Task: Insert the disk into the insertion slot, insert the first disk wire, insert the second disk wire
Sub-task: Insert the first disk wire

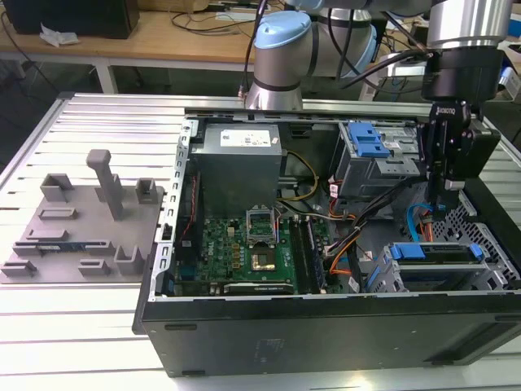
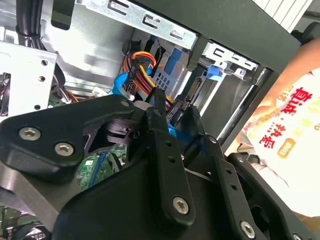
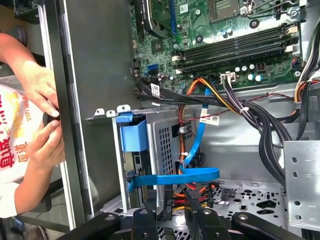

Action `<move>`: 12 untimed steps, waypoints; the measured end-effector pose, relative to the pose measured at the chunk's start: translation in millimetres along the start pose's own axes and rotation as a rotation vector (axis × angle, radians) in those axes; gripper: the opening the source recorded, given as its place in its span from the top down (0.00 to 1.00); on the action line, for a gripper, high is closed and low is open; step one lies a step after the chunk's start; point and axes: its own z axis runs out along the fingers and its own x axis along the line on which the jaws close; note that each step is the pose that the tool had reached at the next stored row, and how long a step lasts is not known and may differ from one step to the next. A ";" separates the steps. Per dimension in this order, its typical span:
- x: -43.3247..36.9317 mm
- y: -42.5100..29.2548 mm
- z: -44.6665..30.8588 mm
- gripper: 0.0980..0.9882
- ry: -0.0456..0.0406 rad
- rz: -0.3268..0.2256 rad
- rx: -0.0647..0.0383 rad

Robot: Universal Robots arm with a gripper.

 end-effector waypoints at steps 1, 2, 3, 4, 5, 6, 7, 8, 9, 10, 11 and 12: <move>-0.5 0.0 -0.1 0.71 0.0011 -0.002 0.001; -1.1 0.1 0.0 0.71 0.0022 -0.004 0.002; -1.4 0.2 0.1 0.71 0.0030 -0.005 0.003; -1.8 0.2 0.2 0.71 0.0037 -0.006 0.004; -2.2 0.3 0.3 0.71 0.0045 -0.008 0.005; -2.5 0.3 0.5 0.71 0.0055 -0.009 0.006; -2.8 0.4 0.7 0.71 0.0067 -0.010 0.006; -3.0 0.4 0.8 0.71 0.0077 -0.010 0.007; -3.3 0.4 1.1 0.71 0.0090 -0.011 0.007; -3.4 0.5 1.1 0.71 0.0102 -0.011 0.007; -3.5 0.5 1.1 0.73 0.0109 -0.011 0.007; -3.5 0.5 1.0 0.80 0.0110 -0.011 0.008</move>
